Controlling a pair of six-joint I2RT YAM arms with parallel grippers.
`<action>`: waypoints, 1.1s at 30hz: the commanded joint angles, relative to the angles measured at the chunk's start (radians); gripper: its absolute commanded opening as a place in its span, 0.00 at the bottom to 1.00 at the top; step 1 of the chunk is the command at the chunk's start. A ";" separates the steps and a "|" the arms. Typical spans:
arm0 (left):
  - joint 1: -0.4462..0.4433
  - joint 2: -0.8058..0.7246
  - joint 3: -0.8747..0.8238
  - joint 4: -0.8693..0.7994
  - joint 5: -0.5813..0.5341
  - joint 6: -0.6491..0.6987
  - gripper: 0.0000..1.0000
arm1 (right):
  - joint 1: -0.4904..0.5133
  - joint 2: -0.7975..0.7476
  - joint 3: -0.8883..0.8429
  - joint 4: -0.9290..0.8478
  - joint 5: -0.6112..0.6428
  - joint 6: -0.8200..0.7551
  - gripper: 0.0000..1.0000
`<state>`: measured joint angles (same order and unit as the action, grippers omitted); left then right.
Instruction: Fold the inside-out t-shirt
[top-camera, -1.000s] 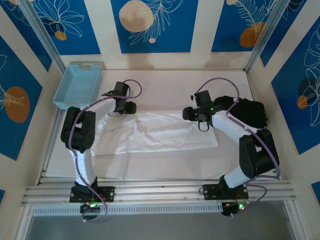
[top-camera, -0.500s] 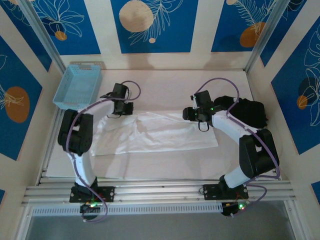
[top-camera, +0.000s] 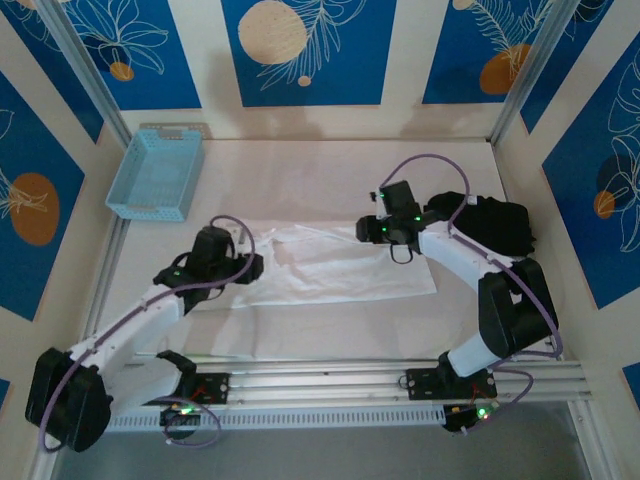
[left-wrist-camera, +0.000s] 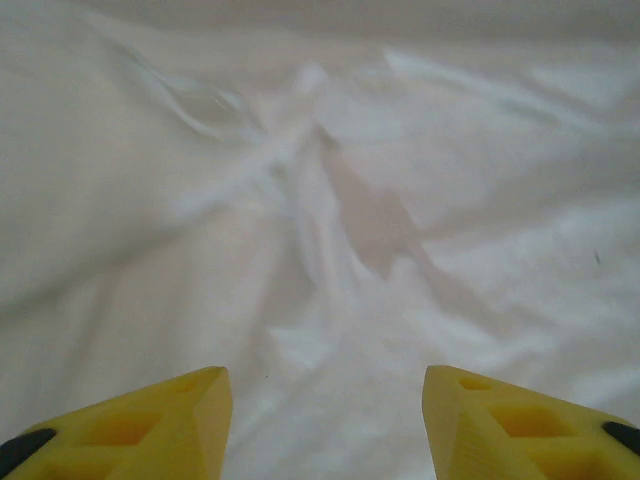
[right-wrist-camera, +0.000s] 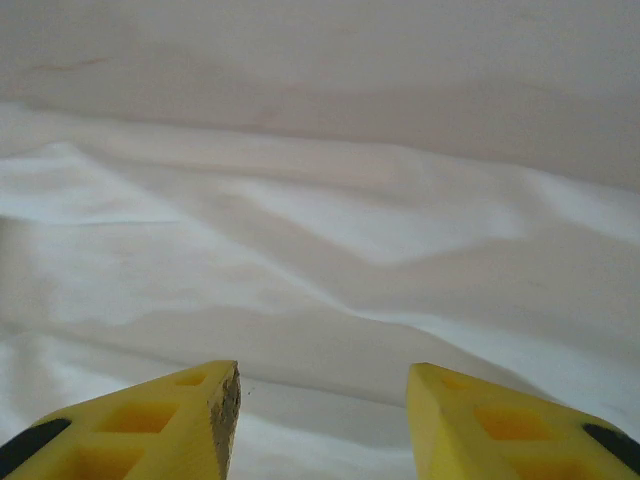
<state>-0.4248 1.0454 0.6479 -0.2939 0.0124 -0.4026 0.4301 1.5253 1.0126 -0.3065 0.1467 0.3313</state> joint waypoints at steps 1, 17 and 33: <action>0.132 0.056 0.074 0.006 -0.073 -0.029 0.56 | 0.108 0.055 0.100 0.086 -0.096 -0.048 0.50; 0.444 0.457 0.208 0.145 0.091 -0.013 0.61 | 0.396 0.652 0.785 -0.114 -0.065 -0.110 0.54; 0.469 0.515 0.234 0.157 0.148 0.025 0.15 | 0.408 0.818 1.020 -0.241 -0.012 -0.143 0.10</action>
<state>0.0311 1.5795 0.8627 -0.1440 0.1532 -0.3927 0.8383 2.3470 1.9957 -0.5270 0.1272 0.1955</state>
